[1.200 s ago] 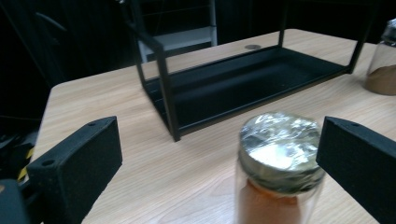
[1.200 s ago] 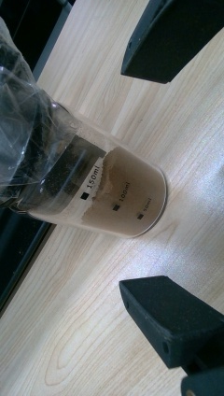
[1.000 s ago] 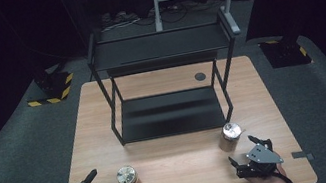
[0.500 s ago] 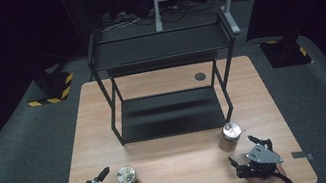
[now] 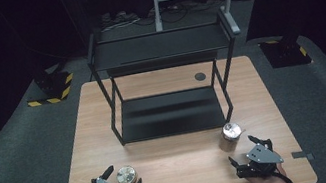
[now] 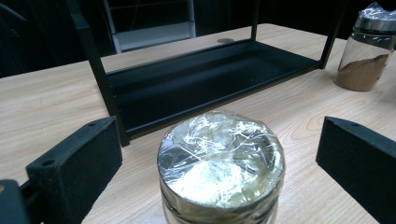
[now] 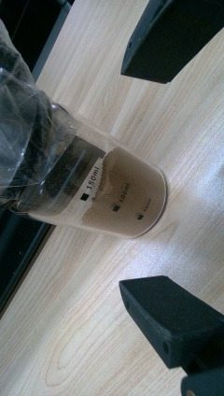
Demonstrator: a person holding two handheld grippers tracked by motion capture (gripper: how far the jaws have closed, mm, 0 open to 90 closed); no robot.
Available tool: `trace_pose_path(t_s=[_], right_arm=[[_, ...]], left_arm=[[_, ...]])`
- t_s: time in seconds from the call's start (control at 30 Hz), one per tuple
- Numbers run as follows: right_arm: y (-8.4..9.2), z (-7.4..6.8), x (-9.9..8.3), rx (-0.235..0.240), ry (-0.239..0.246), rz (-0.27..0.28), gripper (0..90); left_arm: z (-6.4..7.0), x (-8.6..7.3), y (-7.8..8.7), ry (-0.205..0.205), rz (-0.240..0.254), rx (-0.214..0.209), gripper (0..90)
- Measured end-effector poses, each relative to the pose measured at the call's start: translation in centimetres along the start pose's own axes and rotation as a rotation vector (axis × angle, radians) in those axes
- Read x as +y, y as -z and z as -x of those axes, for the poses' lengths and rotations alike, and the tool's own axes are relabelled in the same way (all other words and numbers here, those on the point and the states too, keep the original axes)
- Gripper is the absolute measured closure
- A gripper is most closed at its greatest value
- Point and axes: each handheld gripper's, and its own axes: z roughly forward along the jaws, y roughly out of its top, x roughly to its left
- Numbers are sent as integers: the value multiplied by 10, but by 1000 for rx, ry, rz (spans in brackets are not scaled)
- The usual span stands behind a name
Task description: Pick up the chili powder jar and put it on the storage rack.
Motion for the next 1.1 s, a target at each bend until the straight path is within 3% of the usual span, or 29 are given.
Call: trace_pose_path(t_s=[0.27,0.3,0.37,0.77,0.83,1.1], right_arm=[[0,0,0,-1,-3,-2,0],[0,0,0,-2,-3,-2,0],[0,0,0,-2,-4,0,0],[0,0,0,-3,-7,0,0],[0,0,0,-2,-6,-1,0],[0,0,0,-1,-8,-2,0]], left_arm=[[-1,-5,-1,-2,-1,1,76],[-2,-7,0,23,3,9,90],[-5,-8,1,37,8,9,139],[-10,-15,2,27,18,-30,286],[-8,-15,2,-1,19,-32,337],[-8,-14,2,-5,16,-30,345]])
